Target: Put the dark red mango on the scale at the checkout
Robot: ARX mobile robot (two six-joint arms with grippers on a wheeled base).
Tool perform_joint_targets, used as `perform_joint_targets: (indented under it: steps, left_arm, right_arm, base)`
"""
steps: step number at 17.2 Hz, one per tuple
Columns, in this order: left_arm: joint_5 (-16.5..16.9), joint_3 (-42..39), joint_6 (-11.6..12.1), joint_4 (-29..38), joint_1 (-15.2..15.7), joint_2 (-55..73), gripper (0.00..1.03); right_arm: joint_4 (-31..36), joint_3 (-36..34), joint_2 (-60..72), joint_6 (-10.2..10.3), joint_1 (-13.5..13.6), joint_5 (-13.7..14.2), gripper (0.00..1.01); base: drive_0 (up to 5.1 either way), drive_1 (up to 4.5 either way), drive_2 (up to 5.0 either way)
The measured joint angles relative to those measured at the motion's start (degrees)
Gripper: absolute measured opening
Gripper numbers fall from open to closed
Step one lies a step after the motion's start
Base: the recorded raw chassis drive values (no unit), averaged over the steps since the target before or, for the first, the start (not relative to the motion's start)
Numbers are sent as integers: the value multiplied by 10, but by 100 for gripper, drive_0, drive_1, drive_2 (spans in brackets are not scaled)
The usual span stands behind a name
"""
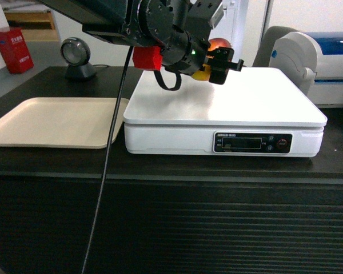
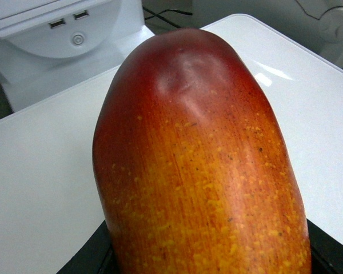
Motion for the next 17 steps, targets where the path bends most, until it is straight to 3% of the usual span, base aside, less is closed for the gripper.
perform_joint_targets:
  steps: [12, 13, 16, 17]
  left_arm:
    - [-4, 39, 26, -31, -14, 47, 57]
    - [-2, 39, 26, -32, -14, 47, 63]
    - [4, 39, 26, -23, -14, 47, 96]
    - [6, 38, 26, -18, -13, 46, 100]
  right_arm:
    - [0, 0, 0, 0, 0, 0, 98]
    - [0, 0, 0, 0, 0, 0, 98]
    - [0, 0, 0, 0, 0, 0, 98]
    - [0, 0, 0, 0, 0, 0, 98]
  base:
    - [0, 0, 0]
    - [0, 0, 0]
    - [0, 0, 0]
    - [0, 0, 0]
